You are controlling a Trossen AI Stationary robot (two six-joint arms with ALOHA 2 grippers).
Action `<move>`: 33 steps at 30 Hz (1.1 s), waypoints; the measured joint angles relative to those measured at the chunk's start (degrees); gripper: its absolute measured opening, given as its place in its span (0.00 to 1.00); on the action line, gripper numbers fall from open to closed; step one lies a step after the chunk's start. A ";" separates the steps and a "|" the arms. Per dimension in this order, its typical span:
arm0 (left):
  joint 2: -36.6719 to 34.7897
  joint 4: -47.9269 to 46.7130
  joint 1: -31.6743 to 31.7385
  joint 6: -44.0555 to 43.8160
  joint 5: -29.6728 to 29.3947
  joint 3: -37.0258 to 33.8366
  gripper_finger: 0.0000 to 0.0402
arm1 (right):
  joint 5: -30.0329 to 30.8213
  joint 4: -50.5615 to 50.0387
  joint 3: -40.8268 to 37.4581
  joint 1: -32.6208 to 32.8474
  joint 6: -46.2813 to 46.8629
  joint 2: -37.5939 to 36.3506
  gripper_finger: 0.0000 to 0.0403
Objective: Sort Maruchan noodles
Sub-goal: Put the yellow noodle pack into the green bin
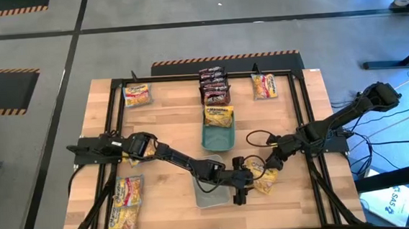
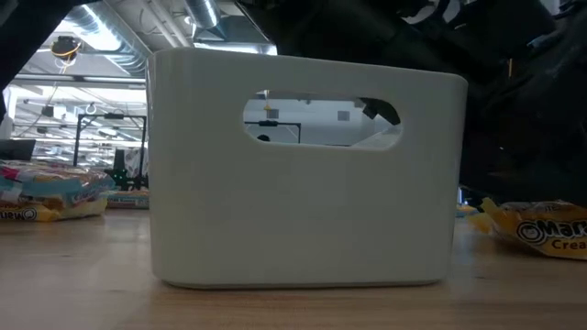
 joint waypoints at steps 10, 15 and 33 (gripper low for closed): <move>0.10 0.59 0.21 1.11 -0.26 -0.07 0.56 | -1.45 8.46 0.11 0.00 1.30 6.76 0.92; 0.12 0.63 0.23 1.14 -1.06 -0.07 0.56 | -2.97 15.21 0.29 -0.02 2.21 12.87 0.92; 0.18 1.37 0.18 2.84 -3.90 -0.15 0.56 | -4.47 24.01 -0.11 0.02 4.82 18.16 0.62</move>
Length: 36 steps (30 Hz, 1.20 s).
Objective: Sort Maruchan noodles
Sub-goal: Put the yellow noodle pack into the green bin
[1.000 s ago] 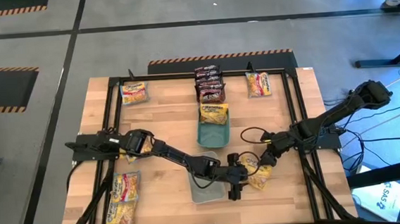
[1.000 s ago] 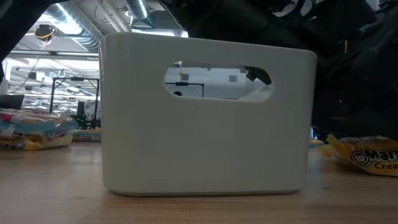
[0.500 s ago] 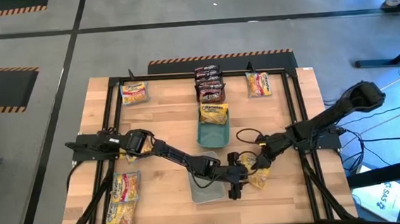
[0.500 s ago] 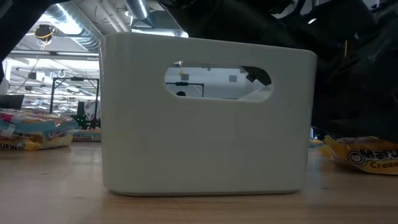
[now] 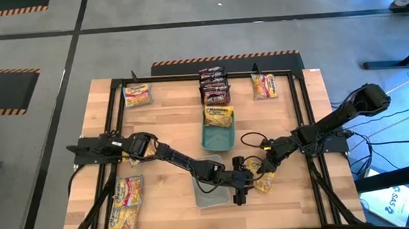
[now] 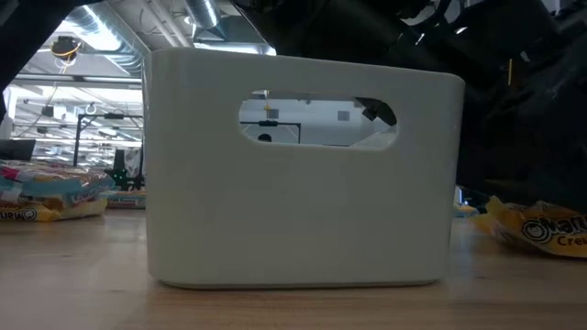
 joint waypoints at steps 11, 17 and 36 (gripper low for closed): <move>-0.53 -0.25 0.07 0.22 3.17 -0.02 0.56 | 2.62 -0.28 0.04 0.05 1.20 -0.11 0.29; -2.95 -3.34 -0.44 1.55 6.74 -0.07 0.56 | 3.06 0.06 0.26 0.07 -0.25 -0.11 0.26; -16.65 -33.80 -5.35 8.53 4.85 0.04 0.56 | 3.16 -10.05 7.79 0.04 -10.87 -0.49 0.25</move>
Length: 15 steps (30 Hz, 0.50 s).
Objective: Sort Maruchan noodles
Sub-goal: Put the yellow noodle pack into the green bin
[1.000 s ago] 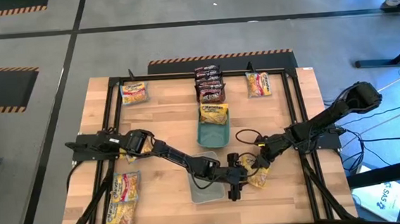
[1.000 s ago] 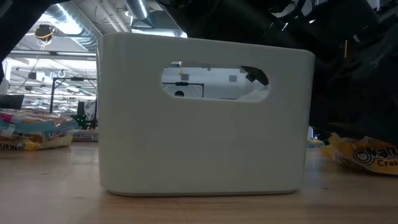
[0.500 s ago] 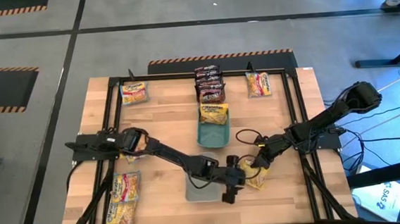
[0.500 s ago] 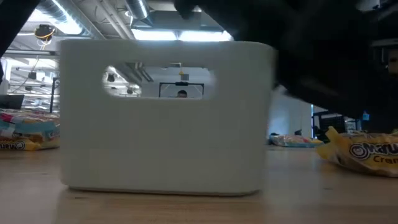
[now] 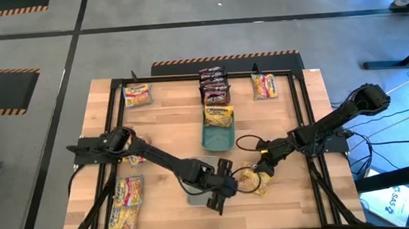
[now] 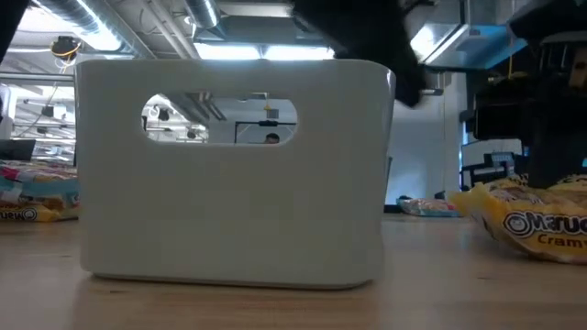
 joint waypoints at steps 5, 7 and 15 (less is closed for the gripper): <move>-2.73 -7.61 -2.50 -2.81 -5.93 -0.89 0.56 | 0.82 -4.33 2.68 0.00 -3.23 -1.17 0.25; -5.14 -6.80 -3.63 -3.64 -9.13 -3.97 0.56 | 1.69 -6.01 3.64 0.00 -3.63 -1.85 0.25; -23.46 9.63 -5.26 -11.72 -12.59 -29.18 0.56 | 3.63 -8.98 6.18 -0.02 -4.88 -3.72 0.22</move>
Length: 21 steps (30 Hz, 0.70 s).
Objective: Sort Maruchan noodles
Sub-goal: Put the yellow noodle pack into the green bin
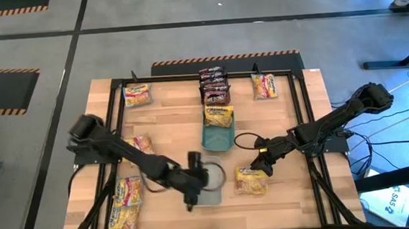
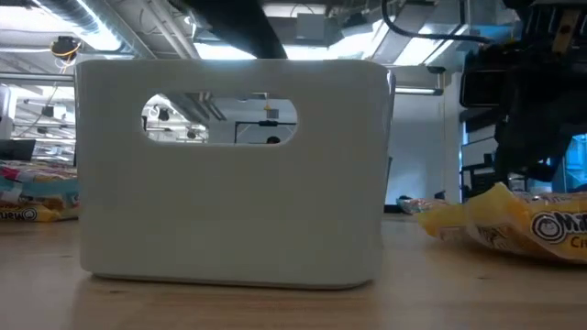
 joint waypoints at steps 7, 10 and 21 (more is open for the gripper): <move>-10.04 25.82 -0.32 -2.08 4.59 -15.22 0.56 | -0.86 -0.42 0.03 -0.04 1.88 0.02 0.25; -9.34 37.23 0.18 -1.09 4.52 -17.53 0.56 | -0.44 -0.95 0.04 -0.04 1.29 0.02 0.38; 11.33 43.38 5.76 -2.13 20.01 -0.88 0.56 | 2.35 -2.94 0.08 -0.04 -2.59 1.19 0.87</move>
